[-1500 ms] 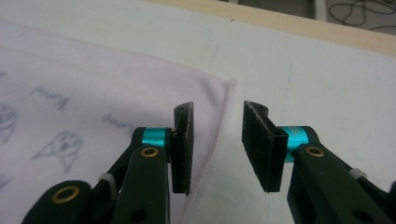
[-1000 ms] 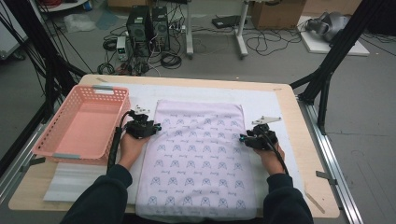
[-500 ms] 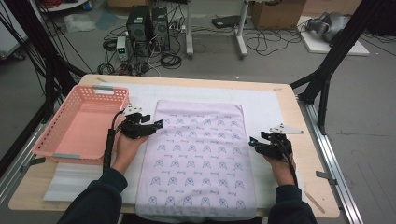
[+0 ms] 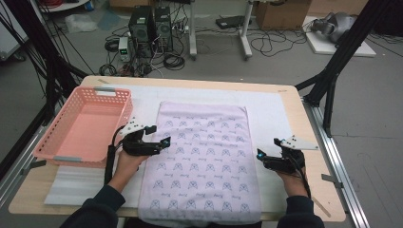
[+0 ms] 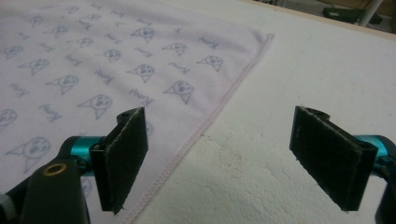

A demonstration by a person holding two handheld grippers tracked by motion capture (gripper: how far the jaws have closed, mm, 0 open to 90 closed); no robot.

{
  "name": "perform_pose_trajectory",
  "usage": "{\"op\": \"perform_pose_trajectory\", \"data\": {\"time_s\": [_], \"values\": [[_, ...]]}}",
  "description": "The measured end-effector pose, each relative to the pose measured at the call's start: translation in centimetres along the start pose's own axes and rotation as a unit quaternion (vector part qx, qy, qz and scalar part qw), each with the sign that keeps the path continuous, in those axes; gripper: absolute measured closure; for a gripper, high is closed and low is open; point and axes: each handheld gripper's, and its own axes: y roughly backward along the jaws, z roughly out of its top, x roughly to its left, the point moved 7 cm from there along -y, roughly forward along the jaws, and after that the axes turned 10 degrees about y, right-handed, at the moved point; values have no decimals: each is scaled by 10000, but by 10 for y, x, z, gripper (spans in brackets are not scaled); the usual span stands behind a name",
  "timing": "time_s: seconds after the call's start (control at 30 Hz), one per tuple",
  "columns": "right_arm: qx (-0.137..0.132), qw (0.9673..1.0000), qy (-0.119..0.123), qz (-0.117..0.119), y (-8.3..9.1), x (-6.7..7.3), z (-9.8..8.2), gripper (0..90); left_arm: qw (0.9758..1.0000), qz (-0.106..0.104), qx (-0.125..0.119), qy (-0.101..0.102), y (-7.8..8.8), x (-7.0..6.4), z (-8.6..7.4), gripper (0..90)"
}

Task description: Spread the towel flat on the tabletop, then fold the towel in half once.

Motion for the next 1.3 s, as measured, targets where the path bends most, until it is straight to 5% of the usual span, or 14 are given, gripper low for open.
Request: {"op": "perform_pose_trajectory", "data": {"time_s": [0.6, 0.73, 1.0, 1.3], "values": [[185, 9998, -45, -75, -8, -5, -5, 174, 9998, 165, 1, 111, 5, 9, 0, 181], [188, 9998, -49, -54, -11, -5, -5, 174, 9992, 246, -75, 310, 7, 15, 2, 186], [248, 9996, -159, 15, -18, -4, -5, 174, 9985, 404, 61, 376, 6, 22, -1, 198], [452, 9983, -281, 244, -38, -4, 0, 174, 9951, 678, 275, 663, 0, 41, 0, 229]]}}
